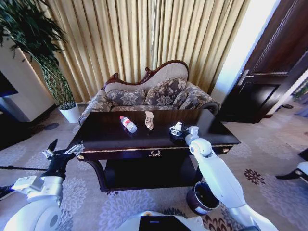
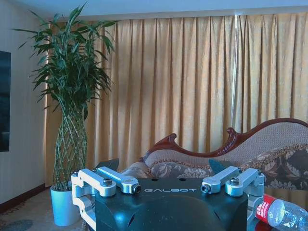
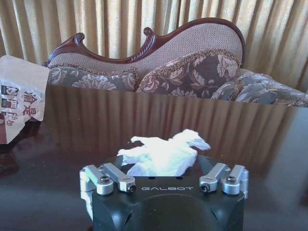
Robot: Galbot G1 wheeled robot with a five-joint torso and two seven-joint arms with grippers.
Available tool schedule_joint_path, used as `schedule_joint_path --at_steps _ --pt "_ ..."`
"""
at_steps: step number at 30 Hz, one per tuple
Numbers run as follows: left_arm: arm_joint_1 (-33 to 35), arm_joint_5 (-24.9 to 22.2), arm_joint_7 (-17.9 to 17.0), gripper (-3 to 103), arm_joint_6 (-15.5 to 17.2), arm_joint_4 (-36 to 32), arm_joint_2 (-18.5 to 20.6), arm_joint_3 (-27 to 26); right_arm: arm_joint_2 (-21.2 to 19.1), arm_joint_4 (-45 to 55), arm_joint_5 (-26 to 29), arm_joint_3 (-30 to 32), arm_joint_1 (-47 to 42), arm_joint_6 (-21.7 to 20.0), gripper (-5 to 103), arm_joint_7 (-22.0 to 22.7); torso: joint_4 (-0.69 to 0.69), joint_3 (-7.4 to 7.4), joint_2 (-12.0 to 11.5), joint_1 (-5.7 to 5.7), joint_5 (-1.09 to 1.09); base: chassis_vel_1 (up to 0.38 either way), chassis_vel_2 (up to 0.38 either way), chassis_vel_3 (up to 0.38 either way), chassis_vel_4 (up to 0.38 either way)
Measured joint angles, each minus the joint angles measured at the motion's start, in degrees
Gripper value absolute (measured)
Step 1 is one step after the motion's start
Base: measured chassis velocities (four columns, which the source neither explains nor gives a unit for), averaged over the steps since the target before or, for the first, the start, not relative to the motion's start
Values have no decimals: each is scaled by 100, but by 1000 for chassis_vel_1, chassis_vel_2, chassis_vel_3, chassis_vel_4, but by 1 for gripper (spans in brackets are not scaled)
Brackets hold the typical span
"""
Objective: Move to the front of the table and place the trash on the table into the trash bin.
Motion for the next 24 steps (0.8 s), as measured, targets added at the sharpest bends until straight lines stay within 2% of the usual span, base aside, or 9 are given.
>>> schedule_joint_path --at_steps 2,4,7,8,10,11,18,22,24 --pt "-2 -1 1 100 -1 0 -1 3 -4 3 -23 6 -20 14 78 -1 0 0 0 0 0 0 0 0 0" --pt "-2 -1 2 100 -2 0 -2 3 -5 6 -27 10 -29 22 78 -2 0 0 0 0 0 0 0 0 0" --pt "-2 -2 4 100 -4 0 -2 3 -7 14 -31 28 -50 73 61 -3 0 0 0 0 0 0 0 0 0" --pt "-2 -2 4 100 -4 0 -2 3 -7 14 -31 28 -50 73 61 -3 0 0 0 0 0 0 0 0 0" --pt "-1 -2 7 100 -8 0 -2 5 -12 23 -33 50 -70 121 50 -5 0 0 0 -1 0 0 0 0 0" --pt "-1 -2 8 100 -11 0 -3 8 -14 27 -34 60 -79 131 50 -6 0 0 0 -1 0 0 0 0 0" --pt "1 -2 19 100 -13 0 -7 21 -23 48 -35 103 -127 158 28 -16 0 0 0 -1 0 0 0 0 0" --pt "11 -1 25 100 -20 0 -2 19 -24 63 -28 141 -158 191 7 -21 0 0 0 -1 0 0 0 0 0" --pt "12 -1 25 100 -24 0 0 17 -25 69 -26 151 -165 214 3 -22 0 0 0 -1 0 0 0 0 0"
